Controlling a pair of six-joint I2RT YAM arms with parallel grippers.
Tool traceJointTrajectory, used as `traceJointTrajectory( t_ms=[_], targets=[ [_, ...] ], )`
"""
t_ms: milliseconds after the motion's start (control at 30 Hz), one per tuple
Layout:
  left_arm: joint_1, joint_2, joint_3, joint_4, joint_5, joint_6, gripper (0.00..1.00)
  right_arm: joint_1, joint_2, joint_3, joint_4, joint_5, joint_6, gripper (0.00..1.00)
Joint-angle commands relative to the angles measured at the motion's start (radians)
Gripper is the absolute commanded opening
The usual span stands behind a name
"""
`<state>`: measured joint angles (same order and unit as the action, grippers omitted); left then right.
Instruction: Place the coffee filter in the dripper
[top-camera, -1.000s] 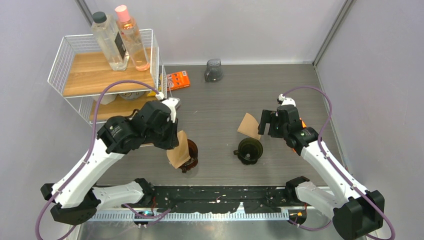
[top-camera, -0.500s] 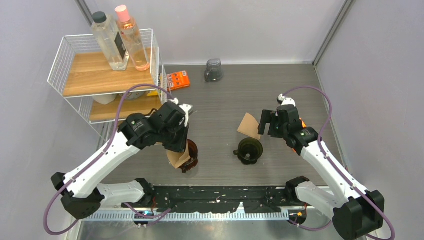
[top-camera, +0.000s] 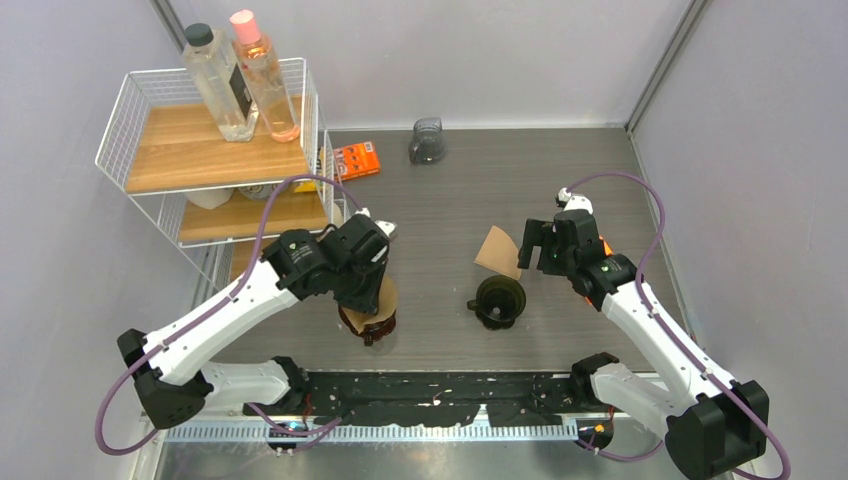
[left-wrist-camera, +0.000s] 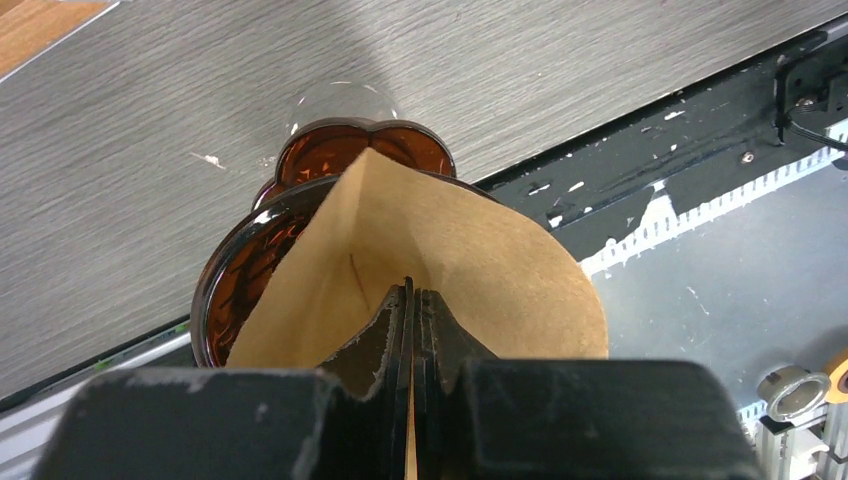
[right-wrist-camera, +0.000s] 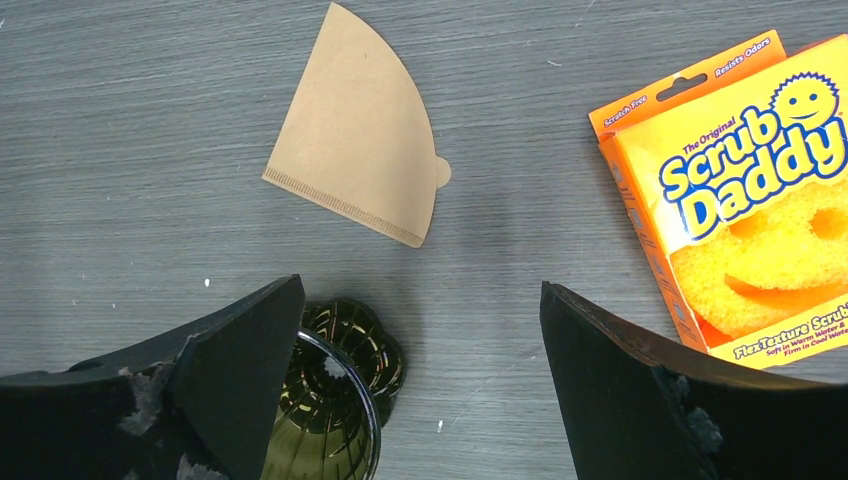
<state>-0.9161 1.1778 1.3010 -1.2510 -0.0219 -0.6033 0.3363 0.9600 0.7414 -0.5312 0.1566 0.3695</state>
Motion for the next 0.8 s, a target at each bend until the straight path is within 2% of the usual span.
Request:
traceJointTrajectory(
  t_ms=[0,167,767],
  targets=[
    [-0.011,-0.011,-0.012,0.022,-0.051,-0.031,0.07,-0.006,-0.016,-0.004,0.023,0.033,0.0,0.95],
    [-0.029,-0.003,-0.008,0.003,-0.115,-0.048,0.06,-0.006,-0.014,-0.004,0.023,0.037,0.0,0.95],
    [-0.032,-0.059,-0.104,0.091,-0.11,-0.075,0.06,-0.008,-0.013,-0.005,0.023,0.052,0.002,0.95]
  ],
)
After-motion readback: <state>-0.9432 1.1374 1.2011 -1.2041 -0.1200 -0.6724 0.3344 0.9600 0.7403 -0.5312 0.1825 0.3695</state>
